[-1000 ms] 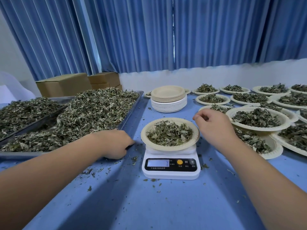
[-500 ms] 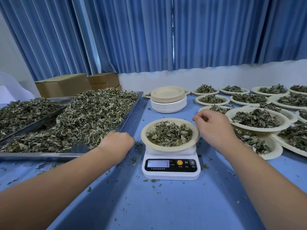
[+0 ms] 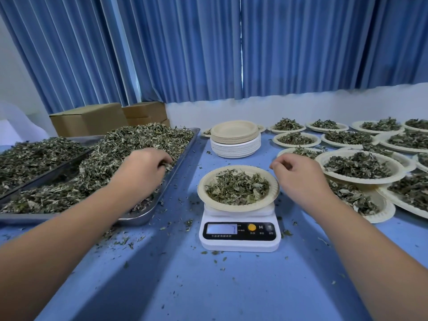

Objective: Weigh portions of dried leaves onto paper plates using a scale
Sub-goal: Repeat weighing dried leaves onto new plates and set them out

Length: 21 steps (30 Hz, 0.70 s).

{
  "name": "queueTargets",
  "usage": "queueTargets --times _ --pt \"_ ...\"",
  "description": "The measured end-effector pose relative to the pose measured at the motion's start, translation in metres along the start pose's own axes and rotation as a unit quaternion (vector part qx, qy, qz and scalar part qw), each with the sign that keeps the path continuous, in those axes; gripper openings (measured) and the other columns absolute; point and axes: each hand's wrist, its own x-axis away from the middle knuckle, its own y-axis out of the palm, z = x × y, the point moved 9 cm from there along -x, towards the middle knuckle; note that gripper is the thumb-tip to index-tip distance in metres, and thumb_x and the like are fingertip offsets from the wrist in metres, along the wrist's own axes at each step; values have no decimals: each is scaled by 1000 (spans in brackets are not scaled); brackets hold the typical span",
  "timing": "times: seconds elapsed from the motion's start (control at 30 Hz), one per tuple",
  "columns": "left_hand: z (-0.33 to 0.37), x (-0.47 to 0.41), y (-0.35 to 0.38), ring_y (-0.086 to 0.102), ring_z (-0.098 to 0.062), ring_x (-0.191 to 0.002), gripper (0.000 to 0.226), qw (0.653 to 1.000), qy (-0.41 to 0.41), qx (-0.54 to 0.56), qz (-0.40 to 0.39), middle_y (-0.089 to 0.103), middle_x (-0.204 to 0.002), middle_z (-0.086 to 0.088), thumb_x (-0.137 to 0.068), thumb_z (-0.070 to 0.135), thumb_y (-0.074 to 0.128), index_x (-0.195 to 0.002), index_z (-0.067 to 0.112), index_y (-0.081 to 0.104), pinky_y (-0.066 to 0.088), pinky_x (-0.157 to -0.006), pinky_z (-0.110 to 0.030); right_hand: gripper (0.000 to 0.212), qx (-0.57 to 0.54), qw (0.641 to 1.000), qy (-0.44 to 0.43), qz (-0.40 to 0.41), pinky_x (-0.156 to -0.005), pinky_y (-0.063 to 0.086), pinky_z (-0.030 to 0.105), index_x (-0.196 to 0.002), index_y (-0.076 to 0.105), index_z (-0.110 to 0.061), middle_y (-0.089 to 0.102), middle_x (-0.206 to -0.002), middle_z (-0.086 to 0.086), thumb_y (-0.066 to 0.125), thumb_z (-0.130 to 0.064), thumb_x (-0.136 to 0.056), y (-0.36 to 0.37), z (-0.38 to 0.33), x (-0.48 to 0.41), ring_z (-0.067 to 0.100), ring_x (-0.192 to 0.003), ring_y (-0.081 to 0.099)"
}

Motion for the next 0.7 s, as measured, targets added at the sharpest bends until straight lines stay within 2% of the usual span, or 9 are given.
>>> queueTargets --times 0.07,0.13,0.2,0.27,0.37,0.43,0.57,0.63,0.7 --pt "-24 -4 1 54 -4 -59 29 999 -36 -27 -21 66 -112 -5 -94 6 53 -117 18 67 39 -44 -16 24 0 1000 0 -2 -50 34 22 -70 64 -27 57 -56 -12 54 -19 -91 0 0 0 -4 -53 52" --pt "-46 -1 7 59 -9 -57 33 994 -76 -48 -55 65 -121 -8 -94 7 53 -123 18 63 46 -44 -21 23 3 1000 0 -5 -50 35 20 -71 66 -25 58 -57 -11 55 -19 -91 0 -1 1 -4 -54 52" --pt "-55 4 14 65 -16 -62 36 991 -94 -53 -77 58 -134 -9 -94 11 55 -129 20 59 58 -59 -34 22 6 1000 -1 -6 -48 33 15 -72 66 -25 59 -59 -11 55 -20 -91 0 -2 1 -6 -56 52" --pt "-52 6 15 67 -22 -71 33 993 -87 -36 -65 55 -137 -9 -94 16 56 -127 19 60 59 -70 -40 23 9 1000 -1 -5 -48 31 13 -72 65 -26 58 -59 -12 55 -20 -91 0 -2 1 -7 -57 52" --pt "-28 3 6 64 -22 -85 23 999 -49 10 9 64 -119 -5 -96 19 54 -113 16 69 54 -78 -36 23 11 1000 2 -3 -51 33 16 -71 64 -26 59 -60 -13 55 -20 -92 1 -1 1 -3 -56 52" --pt "-6 2 -1 59 -14 -82 18 995 -31 59 68 66 -102 1 -95 19 55 -101 17 72 46 -77 -29 23 18 1000 10 6 -52 37 22 -70 64 -24 58 -59 -11 54 -19 -91 0 1 1 2 -56 52" --pt "25 3 7 51 -2 -67 23 966 -94 206 122 60 -76 12 -96 26 51 -82 23 69 35 -59 -25 23 42 998 37 33 -60 47 33 -71 65 -16 60 -60 -2 51 -16 -89 -7 5 1 20 -60 56" --pt "34 8 21 51 -8 -68 25 943 -123 280 132 57 -77 11 -96 27 50 -83 22 70 33 -59 -27 24 47 997 54 44 -61 48 36 -70 63 -10 61 -61 6 50 -17 -89 -12 8 2 28 -61 56" --pt "35 15 27 53 -9 -80 22 928 -135 310 156 56 -88 9 -95 25 50 -86 21 69 34 -68 -27 29 48 995 73 49 -61 50 38 -66 57 -3 65 -65 15 48 -19 -88 -15 11 2 34 -62 57"
